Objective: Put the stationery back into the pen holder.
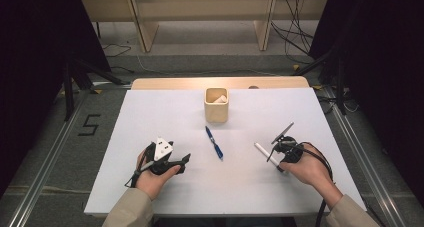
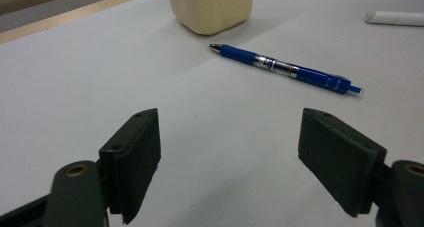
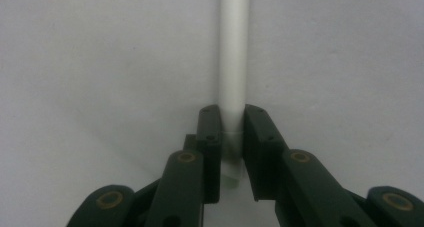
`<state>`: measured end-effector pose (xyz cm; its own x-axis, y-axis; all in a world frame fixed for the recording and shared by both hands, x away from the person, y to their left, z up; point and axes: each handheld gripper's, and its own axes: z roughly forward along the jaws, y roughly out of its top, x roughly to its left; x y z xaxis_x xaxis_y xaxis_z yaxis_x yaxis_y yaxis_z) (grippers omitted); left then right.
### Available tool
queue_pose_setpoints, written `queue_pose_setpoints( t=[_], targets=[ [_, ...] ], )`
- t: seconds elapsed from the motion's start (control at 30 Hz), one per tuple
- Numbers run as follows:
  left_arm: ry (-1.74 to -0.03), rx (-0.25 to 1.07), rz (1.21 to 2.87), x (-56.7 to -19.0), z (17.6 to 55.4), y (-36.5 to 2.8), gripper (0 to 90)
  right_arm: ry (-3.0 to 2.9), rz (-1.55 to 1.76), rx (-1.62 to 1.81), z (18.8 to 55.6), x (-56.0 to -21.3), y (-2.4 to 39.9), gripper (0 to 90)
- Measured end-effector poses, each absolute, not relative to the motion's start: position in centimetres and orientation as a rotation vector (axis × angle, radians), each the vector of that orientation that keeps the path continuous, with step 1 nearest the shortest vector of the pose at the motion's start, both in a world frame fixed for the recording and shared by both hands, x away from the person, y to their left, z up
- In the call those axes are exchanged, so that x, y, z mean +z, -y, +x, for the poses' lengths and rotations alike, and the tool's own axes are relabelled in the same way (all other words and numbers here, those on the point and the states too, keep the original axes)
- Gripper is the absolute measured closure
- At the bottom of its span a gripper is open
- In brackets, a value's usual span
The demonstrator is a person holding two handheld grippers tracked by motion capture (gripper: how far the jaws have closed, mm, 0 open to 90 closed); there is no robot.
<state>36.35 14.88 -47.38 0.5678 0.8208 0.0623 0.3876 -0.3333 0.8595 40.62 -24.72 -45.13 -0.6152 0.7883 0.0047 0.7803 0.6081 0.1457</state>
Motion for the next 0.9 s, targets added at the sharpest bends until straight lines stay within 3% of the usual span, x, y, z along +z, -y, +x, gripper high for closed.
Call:
queue_pose_setpoints(
  t=[0.53, 0.9],
  targets=[
    [-0.98, 0.631, 1.928, -47.4, 36.3, -14.9, 25.4, -2.748, 1.35, 0.294, 40.5, -44.6, 24.8, 79.5],
    [-0.977, 0.618, 1.911, -47.2, 36.3, -14.8, 26.5, -2.624, 1.284, 0.631, 39.7, -43.6, 24.9, 79.5]
  ],
)
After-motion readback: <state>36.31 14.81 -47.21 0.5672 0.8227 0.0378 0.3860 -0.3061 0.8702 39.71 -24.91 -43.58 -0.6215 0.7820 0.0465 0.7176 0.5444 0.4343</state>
